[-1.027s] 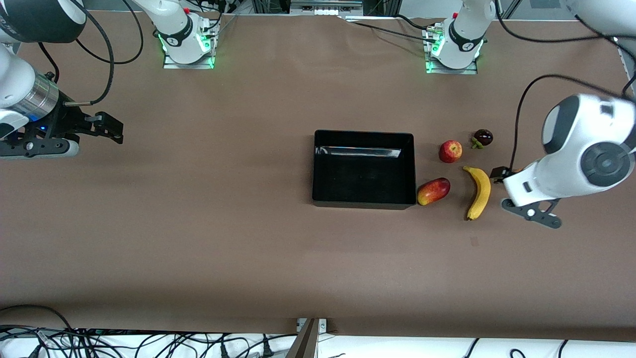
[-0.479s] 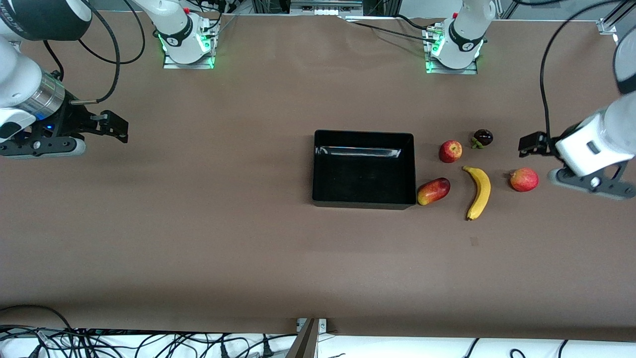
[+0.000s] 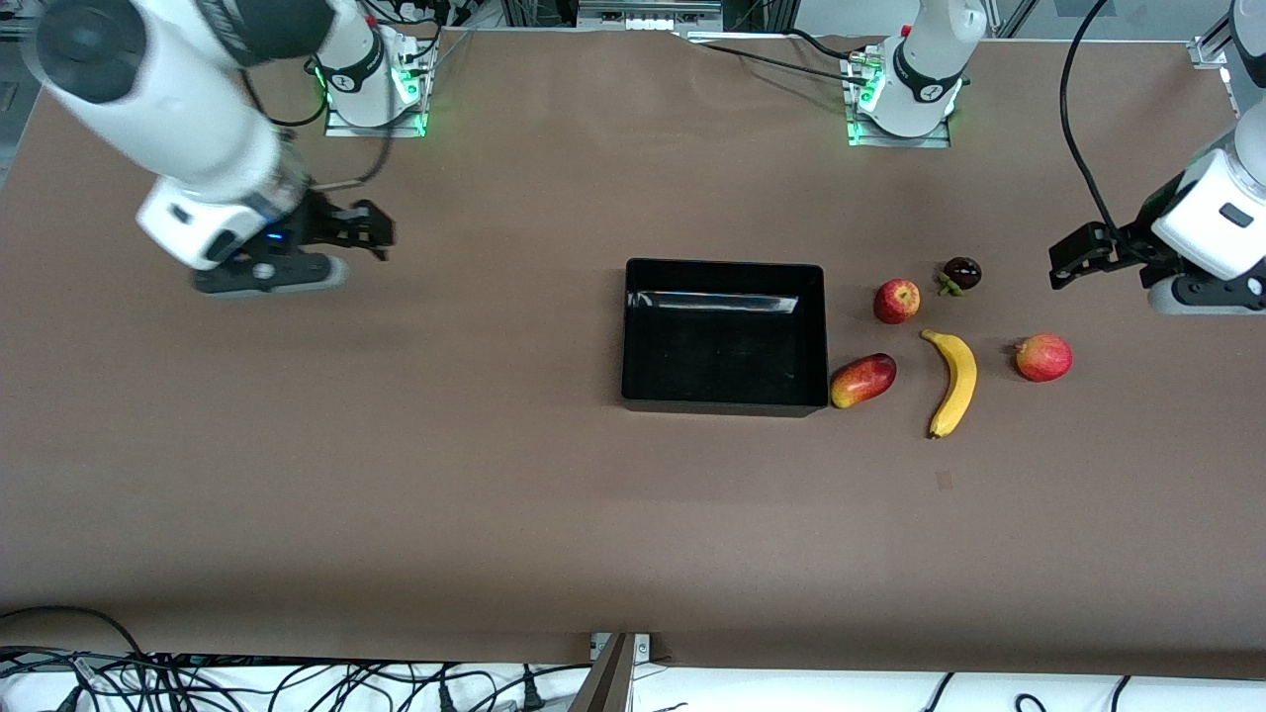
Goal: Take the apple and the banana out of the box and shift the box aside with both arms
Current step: 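Retract the left gripper while the right gripper reaches the box rim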
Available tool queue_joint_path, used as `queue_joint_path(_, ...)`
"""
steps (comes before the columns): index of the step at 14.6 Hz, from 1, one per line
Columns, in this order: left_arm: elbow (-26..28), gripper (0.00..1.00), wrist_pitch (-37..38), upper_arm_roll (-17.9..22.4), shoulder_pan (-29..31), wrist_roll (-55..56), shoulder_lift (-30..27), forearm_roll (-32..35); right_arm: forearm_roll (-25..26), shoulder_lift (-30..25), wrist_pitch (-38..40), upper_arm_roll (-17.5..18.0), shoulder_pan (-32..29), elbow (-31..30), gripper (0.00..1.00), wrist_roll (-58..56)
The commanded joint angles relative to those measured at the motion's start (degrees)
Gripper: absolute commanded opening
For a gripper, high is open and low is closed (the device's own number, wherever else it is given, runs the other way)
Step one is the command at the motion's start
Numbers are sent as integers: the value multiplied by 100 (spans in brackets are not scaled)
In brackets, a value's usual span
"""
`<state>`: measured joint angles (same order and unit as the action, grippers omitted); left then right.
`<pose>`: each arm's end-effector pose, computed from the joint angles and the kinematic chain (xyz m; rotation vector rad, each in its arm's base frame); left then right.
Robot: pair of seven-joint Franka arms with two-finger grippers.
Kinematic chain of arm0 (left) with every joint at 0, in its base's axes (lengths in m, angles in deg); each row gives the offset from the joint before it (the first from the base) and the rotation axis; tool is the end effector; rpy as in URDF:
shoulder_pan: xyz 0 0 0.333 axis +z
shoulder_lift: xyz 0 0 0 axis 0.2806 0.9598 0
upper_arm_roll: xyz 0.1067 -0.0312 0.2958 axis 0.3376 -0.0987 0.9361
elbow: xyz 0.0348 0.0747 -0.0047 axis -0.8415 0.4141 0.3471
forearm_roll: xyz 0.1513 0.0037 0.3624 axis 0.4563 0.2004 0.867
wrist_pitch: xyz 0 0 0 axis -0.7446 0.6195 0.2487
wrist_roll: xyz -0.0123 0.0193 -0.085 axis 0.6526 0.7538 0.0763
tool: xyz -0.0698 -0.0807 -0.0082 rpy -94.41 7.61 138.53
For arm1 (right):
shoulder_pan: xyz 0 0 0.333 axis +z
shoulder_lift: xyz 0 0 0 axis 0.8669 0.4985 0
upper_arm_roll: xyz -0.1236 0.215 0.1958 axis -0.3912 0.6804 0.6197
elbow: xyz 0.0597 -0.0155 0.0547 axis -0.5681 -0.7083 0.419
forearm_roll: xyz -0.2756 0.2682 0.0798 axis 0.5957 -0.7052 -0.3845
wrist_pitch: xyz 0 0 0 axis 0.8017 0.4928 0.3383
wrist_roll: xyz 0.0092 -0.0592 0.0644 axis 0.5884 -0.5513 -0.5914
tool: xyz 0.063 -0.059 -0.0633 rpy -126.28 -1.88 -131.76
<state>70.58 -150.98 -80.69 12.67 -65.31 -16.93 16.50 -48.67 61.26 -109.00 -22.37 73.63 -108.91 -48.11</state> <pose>0.5754 -0.0321 0.5954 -3.1004 0.0296 0.0293 0.5546 0.2330 0.5276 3.1227 0.2347 -0.1753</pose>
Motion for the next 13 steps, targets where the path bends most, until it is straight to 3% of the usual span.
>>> queue_joint_path(1,294,100,-153,112,2,-550,-191,-88,-158,624,-528,-5,587,75,100,377)
queue_joint_path(7,276,100,-162,42,20,-543,-191,-27,-149,2022,-2611,-5,1713,83,100,2372)
queue_joint_path(13,258,100,-145,-64,-24,-534,-200,70,-71,2709,-3449,-5,2180,83,98,3006)
